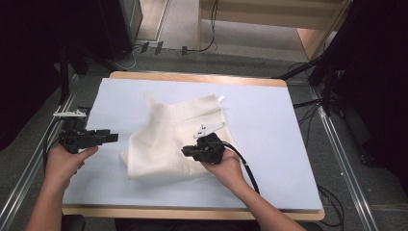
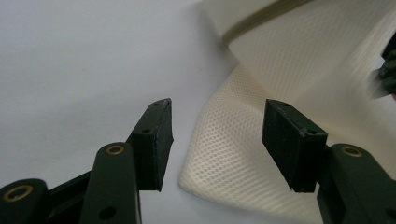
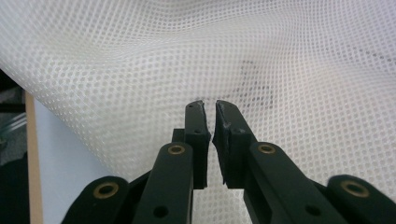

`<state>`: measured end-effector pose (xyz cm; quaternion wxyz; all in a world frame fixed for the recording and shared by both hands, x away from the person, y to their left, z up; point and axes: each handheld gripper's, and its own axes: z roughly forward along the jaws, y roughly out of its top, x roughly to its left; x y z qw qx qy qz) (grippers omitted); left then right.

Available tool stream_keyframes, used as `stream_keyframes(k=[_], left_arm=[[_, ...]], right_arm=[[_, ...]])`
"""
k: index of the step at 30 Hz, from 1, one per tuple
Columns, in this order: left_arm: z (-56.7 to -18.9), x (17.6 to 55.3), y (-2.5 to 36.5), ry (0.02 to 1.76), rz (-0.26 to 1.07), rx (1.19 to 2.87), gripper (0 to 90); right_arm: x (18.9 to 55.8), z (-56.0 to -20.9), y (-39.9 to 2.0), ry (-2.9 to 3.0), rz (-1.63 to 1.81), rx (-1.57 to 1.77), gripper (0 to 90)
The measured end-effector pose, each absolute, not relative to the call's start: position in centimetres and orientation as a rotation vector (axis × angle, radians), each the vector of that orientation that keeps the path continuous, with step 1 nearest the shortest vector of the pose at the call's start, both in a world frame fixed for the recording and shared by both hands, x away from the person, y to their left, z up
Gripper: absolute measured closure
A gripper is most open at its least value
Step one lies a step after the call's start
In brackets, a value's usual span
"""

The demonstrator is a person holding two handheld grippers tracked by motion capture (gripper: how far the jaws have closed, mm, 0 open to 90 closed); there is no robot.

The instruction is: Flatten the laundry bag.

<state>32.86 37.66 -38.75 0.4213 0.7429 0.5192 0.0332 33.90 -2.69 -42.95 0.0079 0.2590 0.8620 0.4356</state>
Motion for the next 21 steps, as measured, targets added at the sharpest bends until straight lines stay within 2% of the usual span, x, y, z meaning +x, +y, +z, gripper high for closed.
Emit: stream_keyframes(k=[5, 14, 19, 21], left_arm=[[-38.4, 32.7, 37.8, 1.301, 0.088, 1.853, 43.9], [-39.4, 33.4, 37.7, 1.369, 0.113, 1.855, 39.5], [-40.6, 34.0, 37.6, 1.415, 0.076, 1.832, 38.1], [-41.4, 34.3, 36.6, 1.401, 0.012, 1.837, 39.5]], right_arm=[[33.8, -43.2, -2.7, 2.696, 1.315, 0.793, 84.9], [34.6, -43.3, -4.0, 2.65, 1.289, 0.841, 77.8], [35.0, -43.1, -4.6, 2.623, 1.29, 0.863, 73.3], [35.1, -43.1, -4.9, 2.605, 1.274, 0.871, 69.7]])
